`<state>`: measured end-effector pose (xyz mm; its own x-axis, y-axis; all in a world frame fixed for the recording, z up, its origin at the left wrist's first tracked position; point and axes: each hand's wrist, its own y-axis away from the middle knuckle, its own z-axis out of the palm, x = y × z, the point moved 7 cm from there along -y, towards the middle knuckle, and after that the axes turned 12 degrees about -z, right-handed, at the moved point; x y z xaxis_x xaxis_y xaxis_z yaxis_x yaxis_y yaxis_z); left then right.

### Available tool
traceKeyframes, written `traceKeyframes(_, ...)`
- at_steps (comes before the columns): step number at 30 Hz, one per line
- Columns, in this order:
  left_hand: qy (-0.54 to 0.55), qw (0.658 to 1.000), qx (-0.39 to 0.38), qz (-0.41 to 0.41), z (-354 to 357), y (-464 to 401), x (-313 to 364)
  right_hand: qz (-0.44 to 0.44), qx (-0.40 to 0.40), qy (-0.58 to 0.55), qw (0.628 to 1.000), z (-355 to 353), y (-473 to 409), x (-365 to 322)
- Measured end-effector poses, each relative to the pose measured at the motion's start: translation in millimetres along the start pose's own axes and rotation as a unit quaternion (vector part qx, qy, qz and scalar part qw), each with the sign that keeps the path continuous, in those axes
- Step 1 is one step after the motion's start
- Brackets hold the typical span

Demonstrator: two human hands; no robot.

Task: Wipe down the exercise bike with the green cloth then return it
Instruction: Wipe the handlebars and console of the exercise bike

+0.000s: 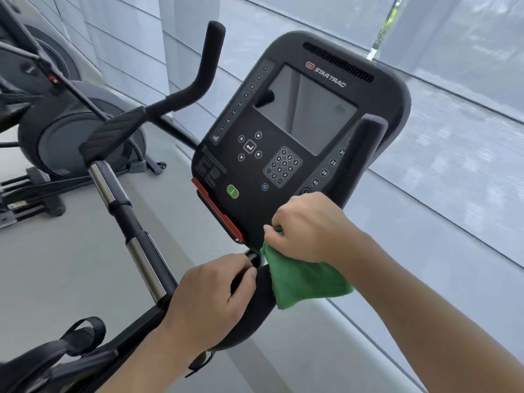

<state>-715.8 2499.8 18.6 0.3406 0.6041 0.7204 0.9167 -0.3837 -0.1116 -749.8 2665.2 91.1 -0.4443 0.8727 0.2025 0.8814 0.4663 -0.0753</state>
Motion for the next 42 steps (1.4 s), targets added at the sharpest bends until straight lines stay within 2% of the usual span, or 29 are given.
traceKeyframes(3,-0.001,1.0,0.015,0.003,-1.4,-0.3,-0.2,-0.043,0.047,-0.01,0.998,1.1,11.4,-12.7)
traceKeyframes(5,0.0,1.0,0.023,0.005,-1.9,0.2,-0.5,-0.051,0.141,-0.065,0.987,2.6,28.0,-22.3)
traceKeyframes(8,0.003,0.999,0.034,0.002,-4.0,1.0,0.0,-0.054,0.281,-0.125,0.95,13.8,58.0,-35.4)
traceKeyframes(11,0.004,0.999,0.039,0.005,-5.8,1.3,1.4,-0.071,0.343,-0.11,0.93,15.9,64.3,-35.0)
traceKeyframes(14,0.007,0.999,0.037,0.004,-6.2,1.5,1.8,-0.1,0.307,-0.085,0.943,5.9,47.5,-31.7)
traceKeyframes(18,0.007,1.0,0.03,0.003,-3.4,0.4,0.9,-0.046,0.143,-0.056,0.987,5.6,22.9,-30.5)
traceKeyframes(20,0.004,0.999,0.032,0.007,-2.5,0.5,0.7,-0.022,0.06,-0.031,0.997,9.3,12.5,-30.0)
traceKeyframes(23,-0.004,0.999,0.038,0.007,-3.3,1.4,0.3,-0.028,0.005,-0.025,0.999,9.8,0.3,-29.3)
traceKeyframes(26,-0.011,0.999,0.04,0.012,-3.0,2.8,-0.1,-0.041,0.02,-0.02,0.999,8.9,7.4,-34.8)
traceKeyframes(30,0.002,0.999,0.039,0.016,-4.8,5.0,0.2,-0.059,0.137,-0.06,0.987,10.5,38.0,-36.9)
traceKeyframes(33,0.008,0.999,0.047,0.014,-7.3,5.8,1.2,-0.077,0.248,-0.084,0.962,11.5,50.9,-35.2)
traceKeyframes(35,0.009,0.999,0.045,0.012,-7.4,5.4,1.6,-0.09,0.29,-0.077,0.95,10.6,49.7,-34.9)
traceKeyframes(37,0.01,0.999,0.043,0.011,-7.3,4.2,0.7,-0.095,0.275,-0.068,0.954,8.7,41.8,-35.6)
traceKeyframes(42,0.005,0.999,0.042,0.014,-5.6,3.5,1.3,-0.049,0.155,-0.046,0.986,9.4,21.2,-34.7)
